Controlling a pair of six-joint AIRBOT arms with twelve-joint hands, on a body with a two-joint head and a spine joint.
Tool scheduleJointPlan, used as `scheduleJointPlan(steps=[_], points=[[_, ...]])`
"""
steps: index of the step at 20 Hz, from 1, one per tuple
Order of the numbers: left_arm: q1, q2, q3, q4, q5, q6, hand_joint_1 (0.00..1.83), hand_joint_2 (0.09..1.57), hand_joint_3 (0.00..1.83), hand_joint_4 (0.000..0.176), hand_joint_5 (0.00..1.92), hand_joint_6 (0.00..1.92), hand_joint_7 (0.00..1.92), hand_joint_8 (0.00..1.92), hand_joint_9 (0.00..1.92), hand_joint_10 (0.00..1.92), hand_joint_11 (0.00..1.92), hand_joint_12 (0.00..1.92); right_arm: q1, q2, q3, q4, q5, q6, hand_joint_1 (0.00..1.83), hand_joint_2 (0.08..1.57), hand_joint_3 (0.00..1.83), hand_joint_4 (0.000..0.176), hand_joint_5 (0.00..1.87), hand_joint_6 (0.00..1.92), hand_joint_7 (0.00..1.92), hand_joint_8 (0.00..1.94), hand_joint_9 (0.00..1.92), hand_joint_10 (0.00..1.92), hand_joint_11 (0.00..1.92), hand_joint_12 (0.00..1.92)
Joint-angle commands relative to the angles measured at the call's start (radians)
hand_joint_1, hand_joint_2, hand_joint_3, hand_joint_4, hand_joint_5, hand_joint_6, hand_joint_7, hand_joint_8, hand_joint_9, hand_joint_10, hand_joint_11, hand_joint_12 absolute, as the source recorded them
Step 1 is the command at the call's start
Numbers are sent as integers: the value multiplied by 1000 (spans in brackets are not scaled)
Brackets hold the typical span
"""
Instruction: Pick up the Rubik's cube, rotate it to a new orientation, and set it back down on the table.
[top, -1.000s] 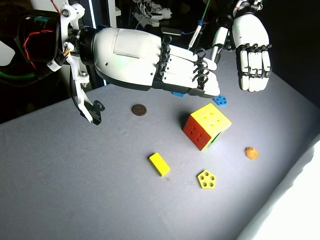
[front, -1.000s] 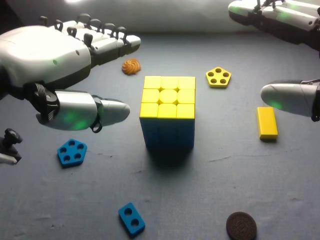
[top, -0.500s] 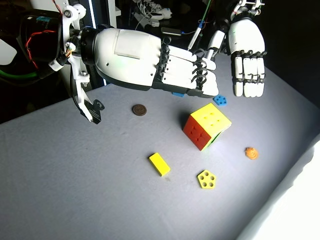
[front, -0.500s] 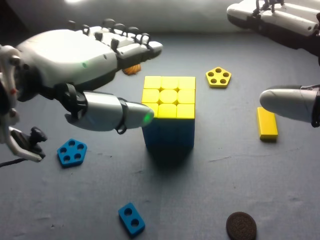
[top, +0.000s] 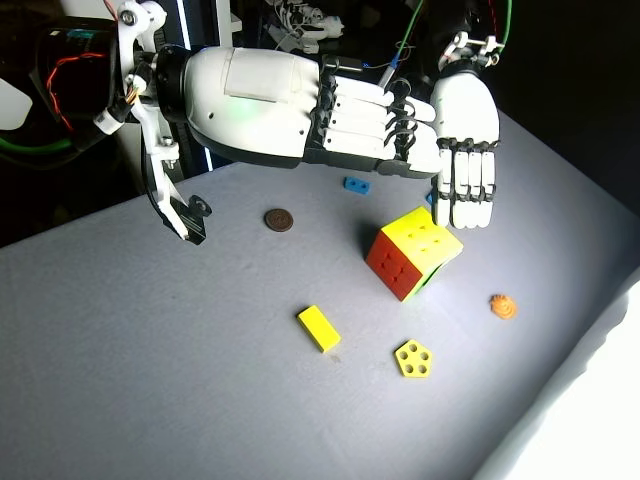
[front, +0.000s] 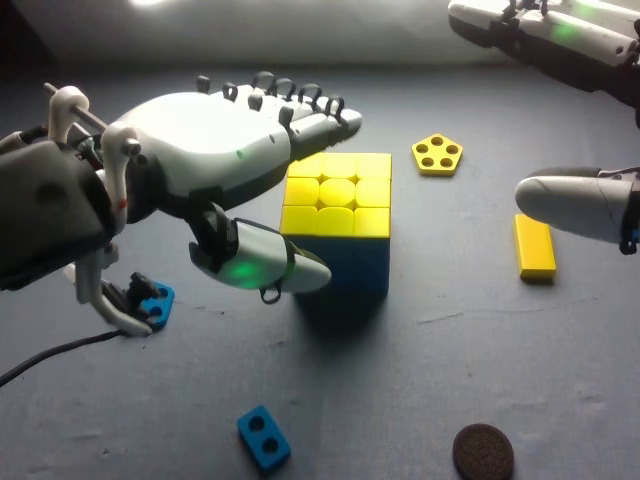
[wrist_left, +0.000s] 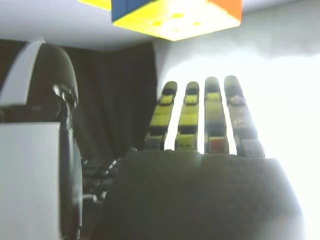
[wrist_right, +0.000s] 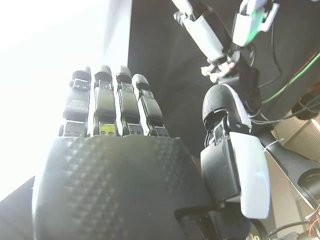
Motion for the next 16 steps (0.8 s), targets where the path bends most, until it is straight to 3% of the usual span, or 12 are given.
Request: scheduleJointPlan(steps=[1,3,9,16], points=[[-6,-5,6,4,-101,15,758,1020,0,0,0,0,0,0,0,0,0,82,6,4,-4,9,130,2,96,1287,0,0,0,0,79,3,63,13,0,0],[-6,-28,24,-48,-108,60,818,991,0,0,0,0,0,0,0,0,0,3,6,4,-6,9,130,2,118,1285,0,0,13,5,101,10,79,18,0,0],[5,-78,43,-199,-152,167,921,972,0,0,0,0,0,0,0,0,0,0,6,4,-7,9,129,-1,112,1286,0,0,22,5,104,4,86,14,0,0],[8,-138,74,-273,-192,203,890,1009,9,0,0,0,0,0,0,0,0,0,5,4,-12,9,123,-4,86,1287,1,0,13,0,75,0,69,4,0,0]])
